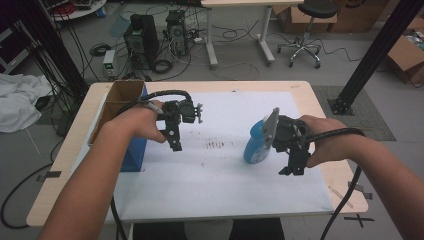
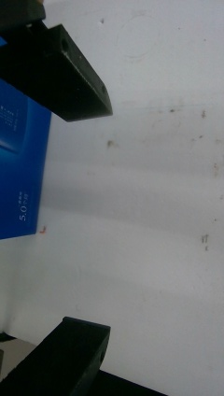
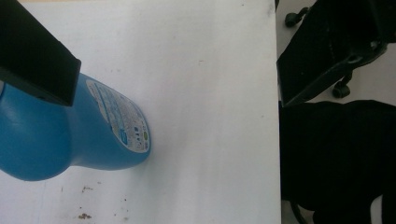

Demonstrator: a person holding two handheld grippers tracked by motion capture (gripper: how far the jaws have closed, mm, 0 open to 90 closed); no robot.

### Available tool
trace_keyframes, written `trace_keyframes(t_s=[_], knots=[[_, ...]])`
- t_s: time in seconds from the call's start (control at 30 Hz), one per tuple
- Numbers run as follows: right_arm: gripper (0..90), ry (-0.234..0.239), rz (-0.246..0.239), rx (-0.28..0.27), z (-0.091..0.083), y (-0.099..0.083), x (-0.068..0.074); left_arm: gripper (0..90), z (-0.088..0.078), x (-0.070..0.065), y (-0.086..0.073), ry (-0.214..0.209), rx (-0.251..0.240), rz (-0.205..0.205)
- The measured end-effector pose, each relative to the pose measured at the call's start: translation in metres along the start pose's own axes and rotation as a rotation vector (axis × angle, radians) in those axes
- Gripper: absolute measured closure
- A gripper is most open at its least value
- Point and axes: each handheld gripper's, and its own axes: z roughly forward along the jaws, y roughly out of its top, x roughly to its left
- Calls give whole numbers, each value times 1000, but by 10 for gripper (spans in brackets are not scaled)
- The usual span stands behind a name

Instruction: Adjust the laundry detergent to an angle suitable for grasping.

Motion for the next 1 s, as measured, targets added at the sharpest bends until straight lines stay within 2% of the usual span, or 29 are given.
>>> trace_keyframes(t_s=[0.37, 0.7, 1.0], knots=[[0, -13, -9, -6, -8, -5, 2, 3, -7, -7, 4, 12, 11, 7], [0, -11, -19, -10, -8, -6, 1, 2, -8, -5, 4, 10, 9, 7], [0, -17, -52, -21, -22, -3, -3, 1, -9, -7, 3, 23, 3, -1]])
